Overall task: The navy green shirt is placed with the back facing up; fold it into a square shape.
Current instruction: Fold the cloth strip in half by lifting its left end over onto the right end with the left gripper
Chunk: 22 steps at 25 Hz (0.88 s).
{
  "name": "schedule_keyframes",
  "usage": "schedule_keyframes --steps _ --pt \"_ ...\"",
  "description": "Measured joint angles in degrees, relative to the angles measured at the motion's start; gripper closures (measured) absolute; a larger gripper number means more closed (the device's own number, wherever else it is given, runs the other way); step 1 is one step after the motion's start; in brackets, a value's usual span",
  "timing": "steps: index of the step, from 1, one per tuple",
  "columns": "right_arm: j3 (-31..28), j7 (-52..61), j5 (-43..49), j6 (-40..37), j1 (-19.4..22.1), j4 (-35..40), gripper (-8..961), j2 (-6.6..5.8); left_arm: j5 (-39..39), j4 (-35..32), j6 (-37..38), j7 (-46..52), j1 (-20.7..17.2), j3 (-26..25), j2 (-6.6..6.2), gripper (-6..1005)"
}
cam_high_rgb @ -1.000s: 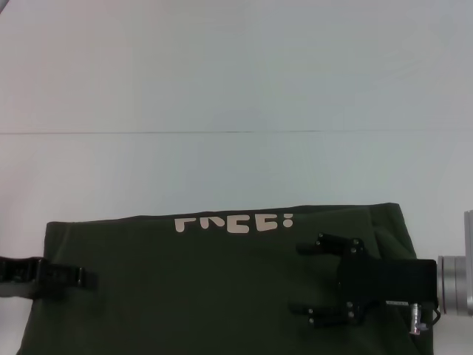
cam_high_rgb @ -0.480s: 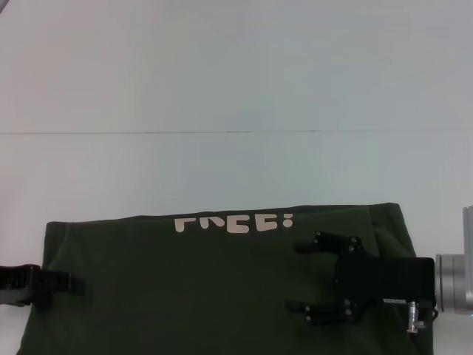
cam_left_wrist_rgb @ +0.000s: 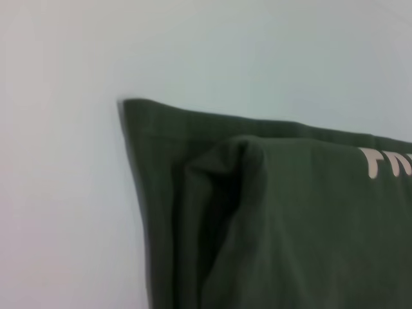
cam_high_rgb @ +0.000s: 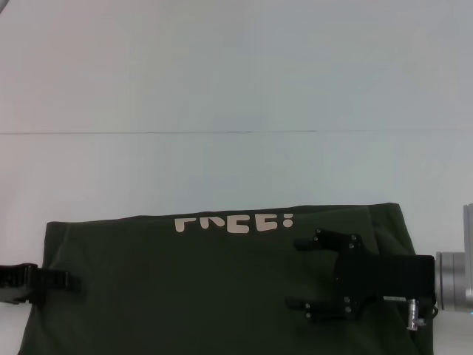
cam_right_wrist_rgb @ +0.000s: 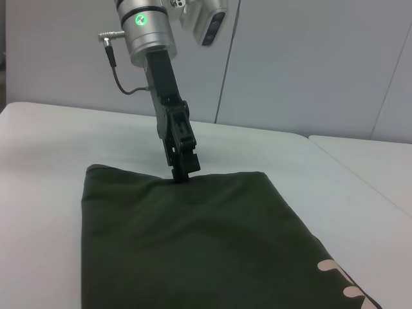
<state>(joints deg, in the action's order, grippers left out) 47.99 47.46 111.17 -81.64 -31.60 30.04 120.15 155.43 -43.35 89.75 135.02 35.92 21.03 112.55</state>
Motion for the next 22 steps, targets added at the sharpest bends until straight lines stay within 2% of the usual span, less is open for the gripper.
schedule_keyframes --steps 14,22 --pt "-0.4 0.0 -0.1 0.2 -0.4 0.0 35 0.08 0.1 0.0 -2.5 0.5 0.0 -0.3 0.06 107" --pt "-0.4 0.0 -0.1 0.3 -0.4 0.0 34 0.09 -2.5 -2.2 1.0 0.5 0.6 -5.4 -1.14 106"
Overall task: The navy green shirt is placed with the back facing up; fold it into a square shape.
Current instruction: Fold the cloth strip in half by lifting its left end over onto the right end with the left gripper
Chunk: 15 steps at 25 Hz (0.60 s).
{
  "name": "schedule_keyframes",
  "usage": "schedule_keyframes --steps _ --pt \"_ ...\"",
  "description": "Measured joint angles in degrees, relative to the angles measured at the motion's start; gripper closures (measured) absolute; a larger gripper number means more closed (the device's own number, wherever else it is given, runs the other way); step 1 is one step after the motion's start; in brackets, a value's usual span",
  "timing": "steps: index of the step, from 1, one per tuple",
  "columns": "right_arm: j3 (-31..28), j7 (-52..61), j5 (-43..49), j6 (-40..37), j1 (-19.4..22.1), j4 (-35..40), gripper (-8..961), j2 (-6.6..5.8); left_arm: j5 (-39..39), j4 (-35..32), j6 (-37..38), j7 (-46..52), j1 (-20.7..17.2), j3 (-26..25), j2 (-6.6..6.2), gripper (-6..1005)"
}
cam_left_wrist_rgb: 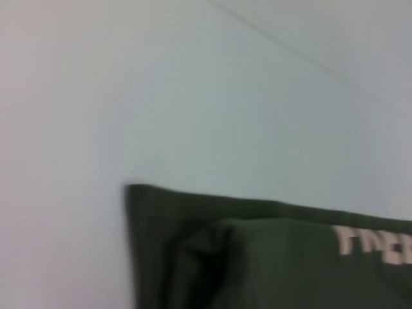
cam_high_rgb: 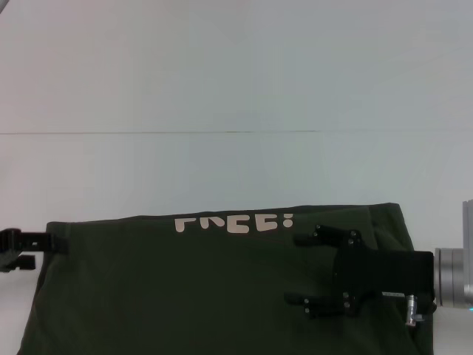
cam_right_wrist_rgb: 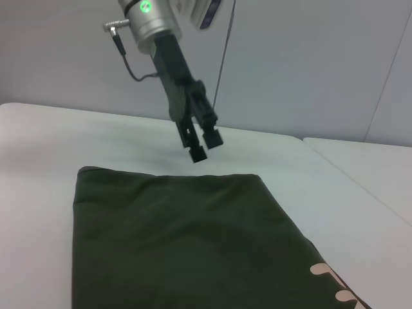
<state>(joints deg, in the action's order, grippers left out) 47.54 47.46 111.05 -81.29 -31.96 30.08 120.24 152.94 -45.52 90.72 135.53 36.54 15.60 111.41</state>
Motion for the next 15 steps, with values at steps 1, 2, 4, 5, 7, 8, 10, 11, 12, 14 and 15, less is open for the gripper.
schedule_keyframes --steps 1,2,4,5,7,8,10,11,12,14,15 --pt "0.0 0.0 0.0 0.0 0.0 0.0 34 0.00 -0.7 0.0 0.8 0.0 0.1 -0.2 -0.12 106" --pt "0.0 0.0 0.0 0.0 0.0 0.0 34 0.00 -1.6 0.2 1.7 0.0 0.3 -0.1 -0.25 106" --pt "0.0 0.0 -0.1 0.0 0.0 0.0 34 0.00 -2.2 0.6 2.3 0.0 0.5 0.2 -0.31 106" --pt "0.0 0.0 -0.1 0.0 0.0 0.0 34 0.00 -2.2 1.0 2.3 0.1 0.7 0.5 -0.32 106" --pt "0.0 0.0 -0.1 0.0 0.0 0.0 33 0.00 -2.2 1.9 1.4 0.1 0.8 1.2 -0.21 106" --pt "0.0 0.0 -0.1 0.0 0.0 0.0 33 0.00 -2.3 2.3 0.8 0.1 0.8 1.5 -0.10 106" --pt "0.0 0.0 -0.1 0.0 -0.1 0.0 33 0.00 -2.3 3.0 -0.9 0.1 0.9 2.2 0.16 106" --pt "0.0 0.0 -0.1 0.0 -0.1 0.0 33 0.00 -2.3 3.4 -1.7 0.1 0.9 2.7 0.31 106" --pt "0.0 0.0 -0.1 0.0 -0.1 -0.1 33 0.00 -2.3 3.8 -2.4 0.1 0.9 3.3 0.40 106" --pt "0.0 0.0 -0.1 0.0 -0.1 -0.1 33 0.00 -2.1 4.6 -3.5 0.2 0.9 4.0 0.54 106" --pt "0.0 0.0 -0.1 0.0 -0.1 -0.1 33 0.00 -2.0 4.9 -4.0 0.2 1.0 4.1 0.56 106"
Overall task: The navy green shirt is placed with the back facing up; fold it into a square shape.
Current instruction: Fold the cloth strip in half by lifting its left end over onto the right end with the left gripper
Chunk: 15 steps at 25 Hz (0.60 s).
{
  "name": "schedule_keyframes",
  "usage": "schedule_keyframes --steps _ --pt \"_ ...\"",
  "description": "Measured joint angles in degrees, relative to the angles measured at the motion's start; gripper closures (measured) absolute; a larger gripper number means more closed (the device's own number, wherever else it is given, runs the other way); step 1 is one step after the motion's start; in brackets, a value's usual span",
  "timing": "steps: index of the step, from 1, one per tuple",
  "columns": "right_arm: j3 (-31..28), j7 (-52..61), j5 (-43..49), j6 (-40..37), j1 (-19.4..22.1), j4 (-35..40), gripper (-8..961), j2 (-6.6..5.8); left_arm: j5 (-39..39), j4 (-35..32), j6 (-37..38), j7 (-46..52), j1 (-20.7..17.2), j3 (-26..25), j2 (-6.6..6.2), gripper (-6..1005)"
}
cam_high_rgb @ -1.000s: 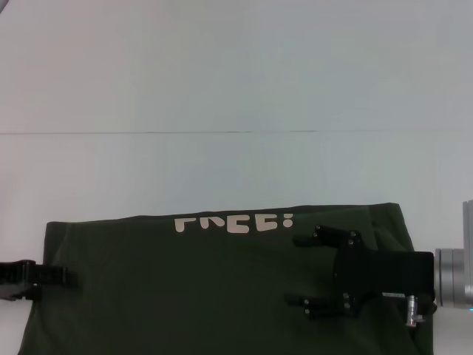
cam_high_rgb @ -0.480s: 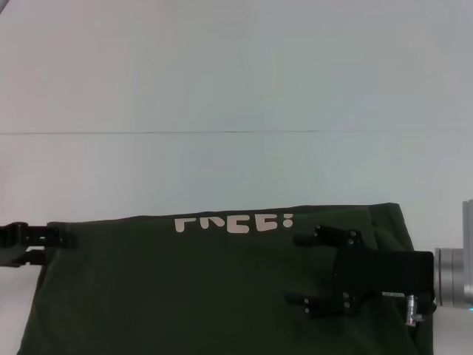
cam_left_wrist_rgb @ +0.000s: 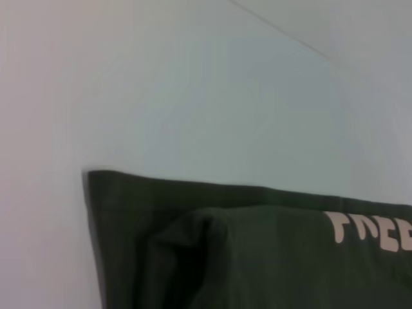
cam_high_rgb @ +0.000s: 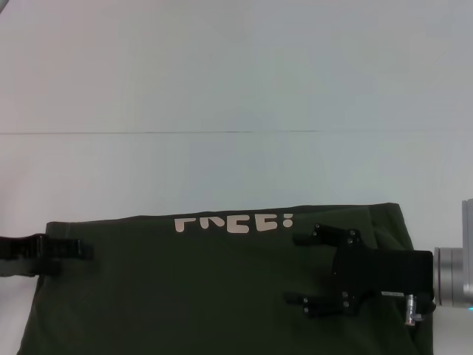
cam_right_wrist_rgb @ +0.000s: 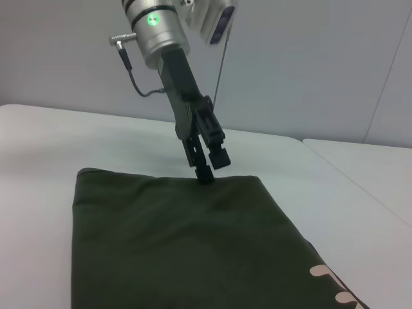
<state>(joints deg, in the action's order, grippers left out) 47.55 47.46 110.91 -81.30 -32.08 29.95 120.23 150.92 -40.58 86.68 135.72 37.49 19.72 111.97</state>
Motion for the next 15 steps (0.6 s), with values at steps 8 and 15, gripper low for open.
schedule_keyframes --steps 8,15 --pt "0.3 0.0 0.0 0.8 0.0 -0.3 34 0.00 0.5 1.5 -3.7 0.3 -0.3 1.5 0.53 106" --pt "0.4 0.0 0.0 1.0 -0.1 -0.3 33 0.00 0.6 1.5 -5.7 0.8 -0.6 2.3 0.70 105"
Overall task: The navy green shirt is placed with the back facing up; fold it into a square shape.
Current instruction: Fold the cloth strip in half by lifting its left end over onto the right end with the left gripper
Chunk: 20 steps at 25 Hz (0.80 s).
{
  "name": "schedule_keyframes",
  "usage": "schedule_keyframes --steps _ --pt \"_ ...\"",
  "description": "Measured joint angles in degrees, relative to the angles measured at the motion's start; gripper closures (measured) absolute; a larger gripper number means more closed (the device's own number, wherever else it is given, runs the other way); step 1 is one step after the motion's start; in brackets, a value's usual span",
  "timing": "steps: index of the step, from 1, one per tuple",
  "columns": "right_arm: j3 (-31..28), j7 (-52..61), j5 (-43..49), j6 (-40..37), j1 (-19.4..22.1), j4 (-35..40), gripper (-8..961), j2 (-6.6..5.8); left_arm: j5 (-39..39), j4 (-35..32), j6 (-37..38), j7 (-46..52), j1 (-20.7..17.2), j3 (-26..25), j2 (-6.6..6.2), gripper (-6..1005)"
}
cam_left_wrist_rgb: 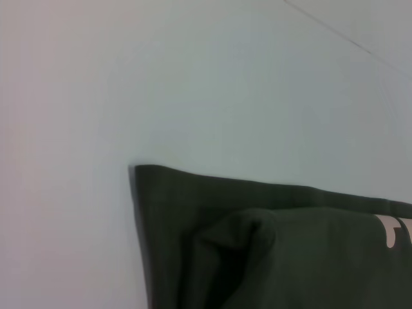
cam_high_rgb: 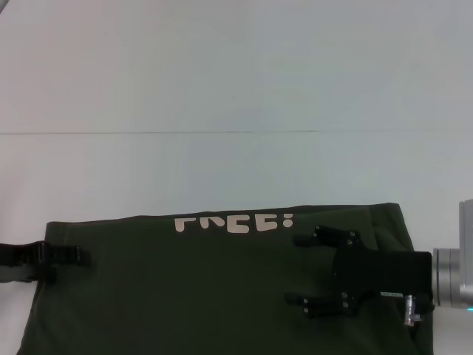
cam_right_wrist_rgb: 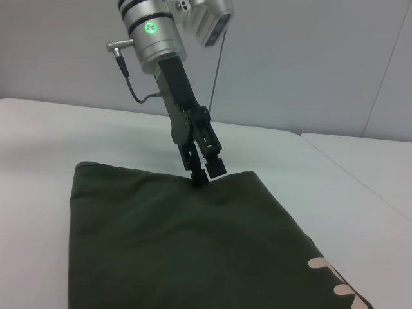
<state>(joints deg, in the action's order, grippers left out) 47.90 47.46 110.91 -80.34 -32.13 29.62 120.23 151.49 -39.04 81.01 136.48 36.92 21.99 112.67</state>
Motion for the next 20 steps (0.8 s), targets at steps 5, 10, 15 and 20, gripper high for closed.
schedule_keyframes --steps 5,10,15,20 --pt "0.0 0.0 0.0 0.0 0.1 0.0 33 0.00 0.9 0.0 -1.3 0.8 -0.2 0.0 0.10 105" --pt "-0.1 0.0 0.0 0.0 0.2 0.0 33 0.00 0.8 -0.1 -1.3 1.0 -0.3 -0.4 0.08 105" --pt "-0.1 0.0 0.0 0.1 0.3 0.0 34 0.00 1.0 -2.6 1.6 2.2 -0.3 -0.7 -0.64 105" --pt "-0.3 0.0 0.0 0.1 0.5 0.0 33 0.00 2.1 -4.3 5.0 3.5 -0.3 -0.6 -1.42 105"
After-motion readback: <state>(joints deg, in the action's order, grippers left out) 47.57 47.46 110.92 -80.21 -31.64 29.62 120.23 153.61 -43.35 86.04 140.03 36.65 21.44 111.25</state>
